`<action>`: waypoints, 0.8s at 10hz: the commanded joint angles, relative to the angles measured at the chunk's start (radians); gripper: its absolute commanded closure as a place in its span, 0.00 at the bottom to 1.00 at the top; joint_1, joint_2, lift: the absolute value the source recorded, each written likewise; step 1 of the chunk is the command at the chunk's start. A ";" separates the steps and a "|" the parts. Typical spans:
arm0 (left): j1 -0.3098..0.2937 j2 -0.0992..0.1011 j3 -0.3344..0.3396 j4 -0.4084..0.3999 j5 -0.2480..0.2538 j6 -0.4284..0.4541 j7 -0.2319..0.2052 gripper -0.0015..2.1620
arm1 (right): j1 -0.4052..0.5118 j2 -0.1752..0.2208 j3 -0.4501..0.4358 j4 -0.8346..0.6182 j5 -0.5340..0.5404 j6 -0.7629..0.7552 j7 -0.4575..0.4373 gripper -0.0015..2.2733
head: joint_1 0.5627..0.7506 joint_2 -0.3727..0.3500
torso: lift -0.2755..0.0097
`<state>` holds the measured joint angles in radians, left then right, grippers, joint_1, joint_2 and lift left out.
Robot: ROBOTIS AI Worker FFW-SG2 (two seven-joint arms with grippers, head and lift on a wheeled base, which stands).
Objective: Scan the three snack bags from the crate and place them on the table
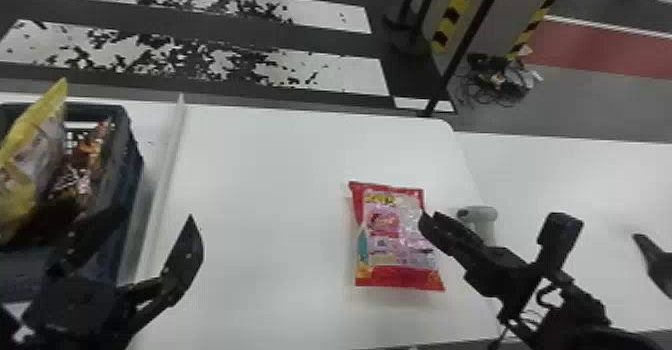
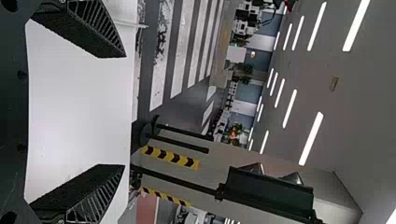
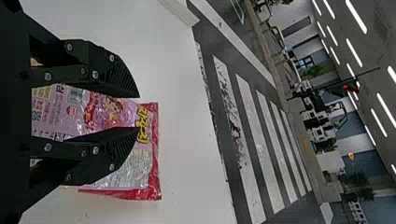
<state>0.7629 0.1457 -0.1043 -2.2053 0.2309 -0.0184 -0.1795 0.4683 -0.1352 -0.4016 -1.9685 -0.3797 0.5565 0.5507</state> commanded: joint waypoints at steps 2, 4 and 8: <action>-0.005 0.003 -0.002 0.007 0.004 0.002 0.000 0.01 | -0.008 -0.004 -0.068 0.028 0.001 -0.014 -0.017 0.01 | 0.70 0.10 | 0.75; -0.011 0.003 -0.006 0.018 0.002 0.002 -0.002 0.01 | -0.022 -0.024 -0.088 0.086 0.021 -0.079 -0.031 0.02 | 0.70 0.04 | 0.75; -0.010 0.002 -0.005 0.029 0.018 0.009 -0.008 0.01 | -0.062 -0.067 -0.091 0.221 0.107 -0.226 -0.051 0.02 | 0.70 0.03 | 0.75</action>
<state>0.7528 0.1480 -0.1091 -2.1805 0.2460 -0.0099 -0.1872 0.4121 -0.1968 -0.4940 -1.7676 -0.2775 0.3466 0.4998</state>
